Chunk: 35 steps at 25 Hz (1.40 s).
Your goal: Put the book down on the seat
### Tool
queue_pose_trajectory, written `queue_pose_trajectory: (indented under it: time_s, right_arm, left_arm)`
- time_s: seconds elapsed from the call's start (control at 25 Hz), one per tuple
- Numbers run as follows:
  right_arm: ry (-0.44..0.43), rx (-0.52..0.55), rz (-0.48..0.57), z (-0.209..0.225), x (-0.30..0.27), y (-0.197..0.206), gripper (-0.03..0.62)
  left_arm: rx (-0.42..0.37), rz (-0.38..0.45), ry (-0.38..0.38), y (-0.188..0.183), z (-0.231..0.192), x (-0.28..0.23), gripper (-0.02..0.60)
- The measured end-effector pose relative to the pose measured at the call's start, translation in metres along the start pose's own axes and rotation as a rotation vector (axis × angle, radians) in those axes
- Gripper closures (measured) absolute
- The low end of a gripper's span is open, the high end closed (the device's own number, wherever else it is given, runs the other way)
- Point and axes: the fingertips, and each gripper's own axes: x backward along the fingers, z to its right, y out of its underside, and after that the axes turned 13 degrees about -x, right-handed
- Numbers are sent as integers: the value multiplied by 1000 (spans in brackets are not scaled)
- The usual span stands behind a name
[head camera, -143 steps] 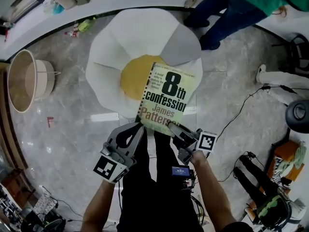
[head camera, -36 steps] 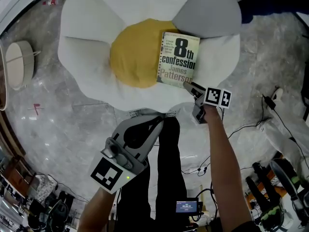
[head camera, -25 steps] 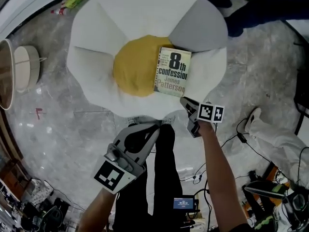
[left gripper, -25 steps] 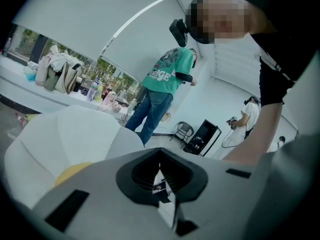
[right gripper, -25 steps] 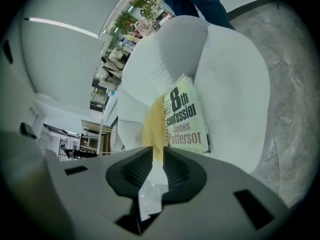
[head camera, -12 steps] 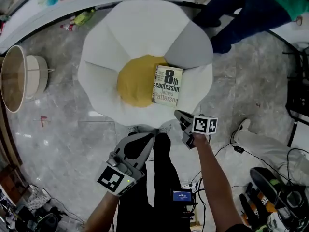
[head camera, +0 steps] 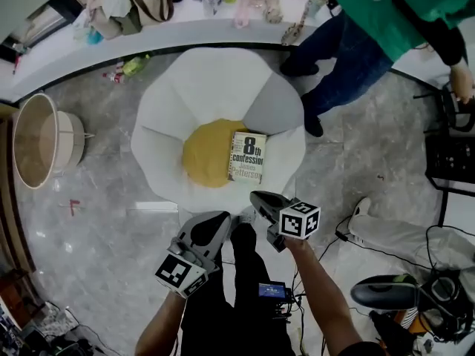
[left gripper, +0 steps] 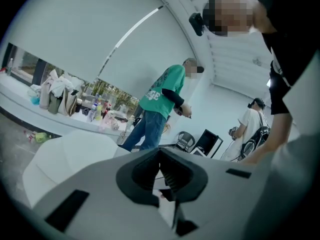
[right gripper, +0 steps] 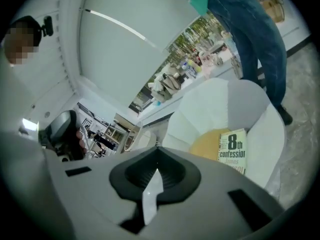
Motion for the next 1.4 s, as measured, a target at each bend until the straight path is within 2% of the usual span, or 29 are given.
queue_pose_trajectory:
  time_s: [0.16,0.32,0.56,0.72,0.84,1.04,1.4]
  right_arm:
    - [-44,90,66,-60,30,-11,580]
    - [-76,219,114,-116,58,-23,580]
    - [-120,331,204,-174,109,-35,580]
    - [-130,417,237,-212,138,-25,580]
    - [-133,441,271,-230,159,-19,580]
    - [-154,438,321,-251,184,-10,580]
    - [-192,485,355,-275,196,3,580]
  left_arm:
    - [3,14,11,-22,18,16,569]
    - [-46,36,32,-45,33,30,569]
    - [-103,63,64,-76,68,41,569]
    - [-104,113,28,-101,84,62,569]
    - [-101,134,14,-112,94,75,569]
    - [-132,161,34,-125,110,93,569]
    - [-164,214,23,-141,112,109,569]
